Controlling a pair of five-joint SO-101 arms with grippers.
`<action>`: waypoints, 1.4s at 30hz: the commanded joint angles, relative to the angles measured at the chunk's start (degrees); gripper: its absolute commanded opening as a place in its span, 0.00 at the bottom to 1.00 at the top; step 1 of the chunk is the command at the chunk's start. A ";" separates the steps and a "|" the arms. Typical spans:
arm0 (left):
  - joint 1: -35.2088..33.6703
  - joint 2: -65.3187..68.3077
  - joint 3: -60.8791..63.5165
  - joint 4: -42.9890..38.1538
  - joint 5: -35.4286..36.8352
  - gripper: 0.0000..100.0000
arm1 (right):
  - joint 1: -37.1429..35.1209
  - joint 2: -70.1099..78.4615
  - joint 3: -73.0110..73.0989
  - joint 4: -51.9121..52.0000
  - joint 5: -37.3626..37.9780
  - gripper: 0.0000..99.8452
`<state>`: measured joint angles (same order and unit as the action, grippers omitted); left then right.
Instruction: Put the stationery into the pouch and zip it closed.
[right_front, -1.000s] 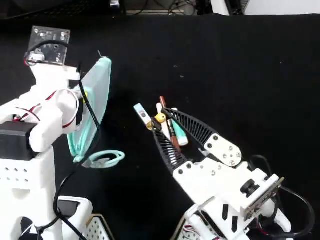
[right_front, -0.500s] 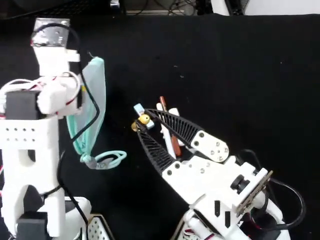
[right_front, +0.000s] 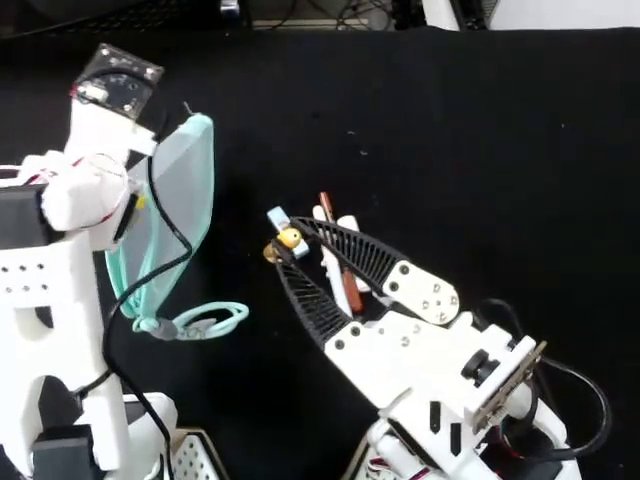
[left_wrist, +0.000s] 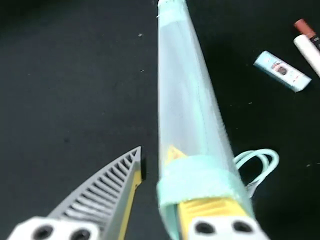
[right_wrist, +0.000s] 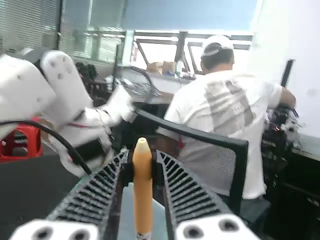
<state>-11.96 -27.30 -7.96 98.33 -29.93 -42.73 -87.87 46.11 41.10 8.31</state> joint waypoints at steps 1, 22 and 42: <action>-2.59 -0.09 -6.46 -0.09 -1.41 0.17 | 2.64 1.10 0.13 1.58 -0.09 0.01; -2.68 0.00 -5.67 -5.10 -1.32 0.17 | 3.52 0.57 -0.22 8.62 0.00 0.01; 12.44 0.70 -14.29 -6.86 39.56 0.05 | 21.36 -3.47 0.04 8.70 -0.35 0.01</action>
<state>-2.37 -26.33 -18.77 92.70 4.62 -22.24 -89.27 46.29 49.80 8.40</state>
